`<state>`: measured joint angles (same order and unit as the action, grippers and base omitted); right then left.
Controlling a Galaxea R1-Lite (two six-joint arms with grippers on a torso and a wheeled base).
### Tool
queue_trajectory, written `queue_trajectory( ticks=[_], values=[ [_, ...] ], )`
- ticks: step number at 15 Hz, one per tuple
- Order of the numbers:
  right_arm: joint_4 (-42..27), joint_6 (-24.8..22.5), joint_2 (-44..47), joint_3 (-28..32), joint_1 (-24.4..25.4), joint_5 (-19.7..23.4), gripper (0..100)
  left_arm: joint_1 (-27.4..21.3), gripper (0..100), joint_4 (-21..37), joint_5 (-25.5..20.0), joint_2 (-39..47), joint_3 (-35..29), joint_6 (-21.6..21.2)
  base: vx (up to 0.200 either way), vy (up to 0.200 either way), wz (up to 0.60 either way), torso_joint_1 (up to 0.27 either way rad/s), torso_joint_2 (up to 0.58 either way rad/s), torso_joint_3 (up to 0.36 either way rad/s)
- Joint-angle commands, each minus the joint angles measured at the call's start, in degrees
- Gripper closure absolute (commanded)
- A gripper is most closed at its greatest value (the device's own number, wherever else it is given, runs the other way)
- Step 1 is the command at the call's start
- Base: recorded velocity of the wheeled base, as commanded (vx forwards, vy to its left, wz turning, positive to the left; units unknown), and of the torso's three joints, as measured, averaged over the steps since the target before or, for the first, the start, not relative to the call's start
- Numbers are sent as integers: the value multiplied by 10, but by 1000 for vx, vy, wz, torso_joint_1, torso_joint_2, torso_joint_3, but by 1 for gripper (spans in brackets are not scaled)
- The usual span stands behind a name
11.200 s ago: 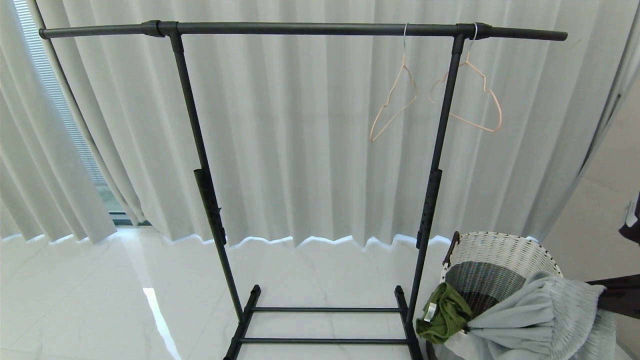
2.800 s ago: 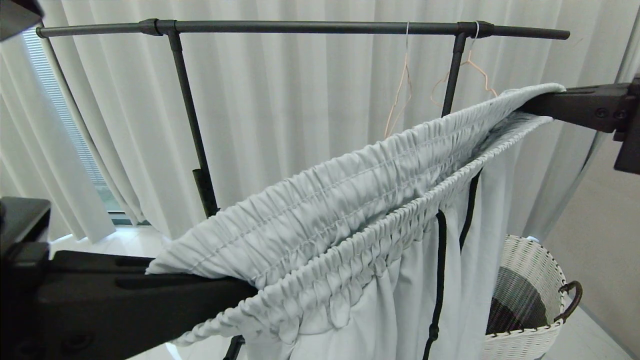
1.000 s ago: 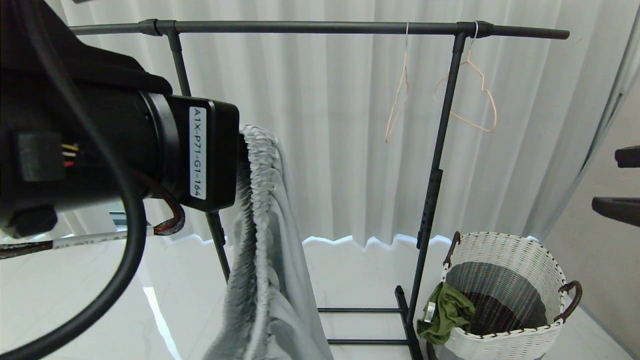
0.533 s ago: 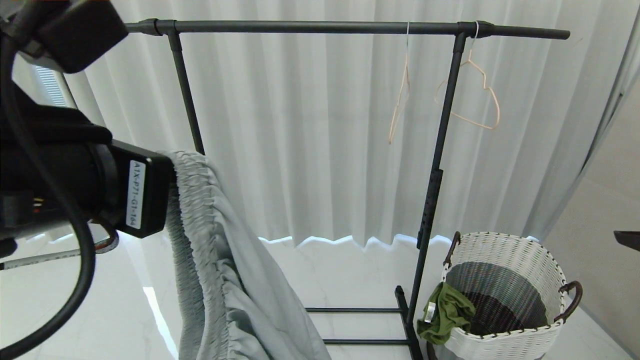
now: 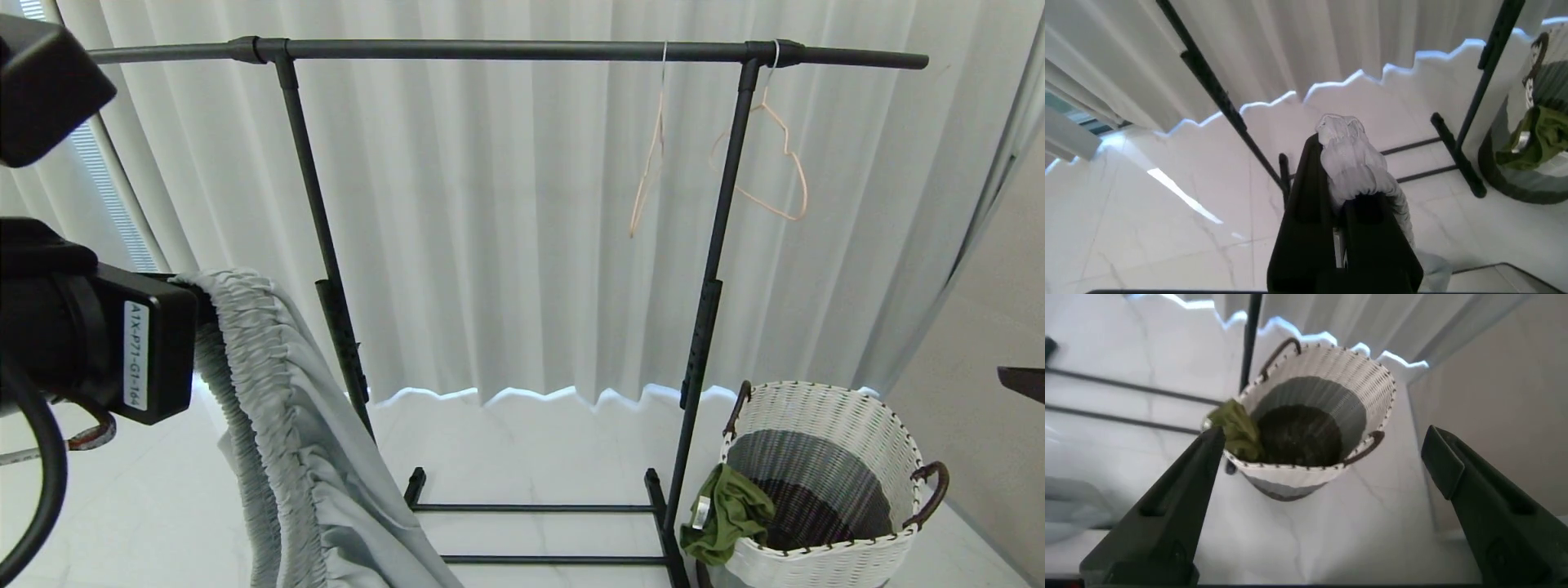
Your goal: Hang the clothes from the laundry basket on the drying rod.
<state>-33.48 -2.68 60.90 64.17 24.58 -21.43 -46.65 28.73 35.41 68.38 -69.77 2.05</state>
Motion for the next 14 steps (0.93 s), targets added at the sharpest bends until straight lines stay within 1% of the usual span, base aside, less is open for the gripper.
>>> queue_trajectory(
  ticks=[1,4,9,14],
  values=[
    [5,10,1,0,-1,2,0,0,100,0,5,-5,1,1,0,0,0,71,-320,-256],
    [7,31,2,0,-1,10,0,0,100,0,23,-6,1,0,0,0,0,97,-408,-305],
    [20,31,4,1,-1,13,0,0,100,0,23,-6,-1,-1,0,0,0,141,-461,-318],
    [40,32,7,1,-1,13,0,0,100,0,23,-6,-1,-5,0,0,0,177,-480,-304]
  ],
)
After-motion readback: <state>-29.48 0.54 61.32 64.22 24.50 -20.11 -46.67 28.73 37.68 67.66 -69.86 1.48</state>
